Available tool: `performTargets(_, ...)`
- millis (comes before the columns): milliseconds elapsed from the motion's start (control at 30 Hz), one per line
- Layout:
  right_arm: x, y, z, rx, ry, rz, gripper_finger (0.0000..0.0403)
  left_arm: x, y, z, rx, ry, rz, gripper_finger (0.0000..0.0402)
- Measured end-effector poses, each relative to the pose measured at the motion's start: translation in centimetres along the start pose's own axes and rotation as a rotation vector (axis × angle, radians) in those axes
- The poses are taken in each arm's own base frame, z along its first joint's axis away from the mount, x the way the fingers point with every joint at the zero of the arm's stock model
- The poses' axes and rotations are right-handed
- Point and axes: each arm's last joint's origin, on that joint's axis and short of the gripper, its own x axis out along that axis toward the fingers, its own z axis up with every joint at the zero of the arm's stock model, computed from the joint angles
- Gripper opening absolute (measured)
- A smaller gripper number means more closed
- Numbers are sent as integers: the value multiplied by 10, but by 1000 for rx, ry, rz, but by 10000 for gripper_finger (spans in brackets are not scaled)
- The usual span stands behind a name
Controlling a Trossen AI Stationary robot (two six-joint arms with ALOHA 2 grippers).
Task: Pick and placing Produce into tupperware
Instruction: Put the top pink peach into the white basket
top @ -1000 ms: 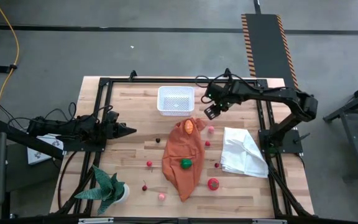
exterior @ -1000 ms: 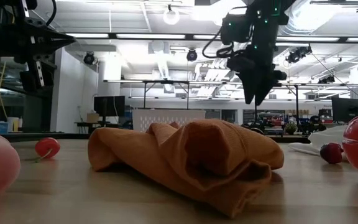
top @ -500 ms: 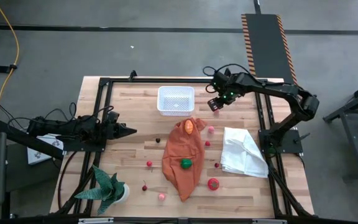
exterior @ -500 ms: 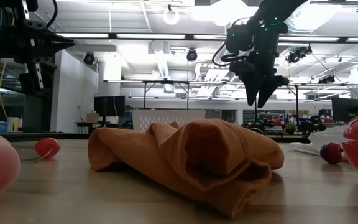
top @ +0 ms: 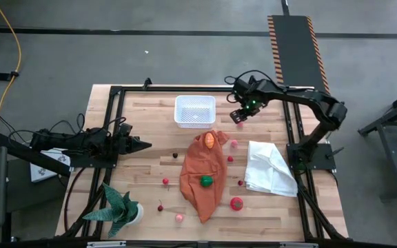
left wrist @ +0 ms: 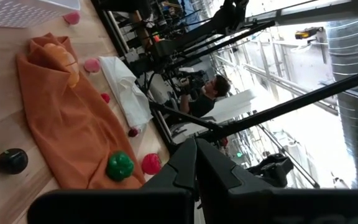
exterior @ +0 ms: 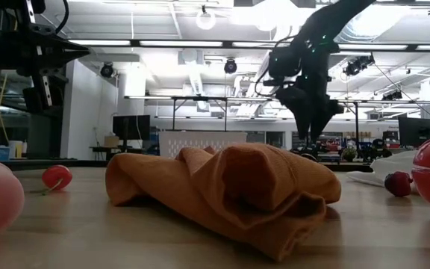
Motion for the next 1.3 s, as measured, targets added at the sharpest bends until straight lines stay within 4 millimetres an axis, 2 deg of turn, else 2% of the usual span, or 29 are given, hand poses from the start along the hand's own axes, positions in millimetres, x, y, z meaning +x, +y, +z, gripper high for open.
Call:
performTargets(633, 44, 2, 12, -80, 87, -28, 176, 0, 0, 0, -1, 0, 0, 1)
performTargets(1300, 45, -3, 17, -68, 62, 1, 176, 0, 0, 0, 0, 0, 0, 1)
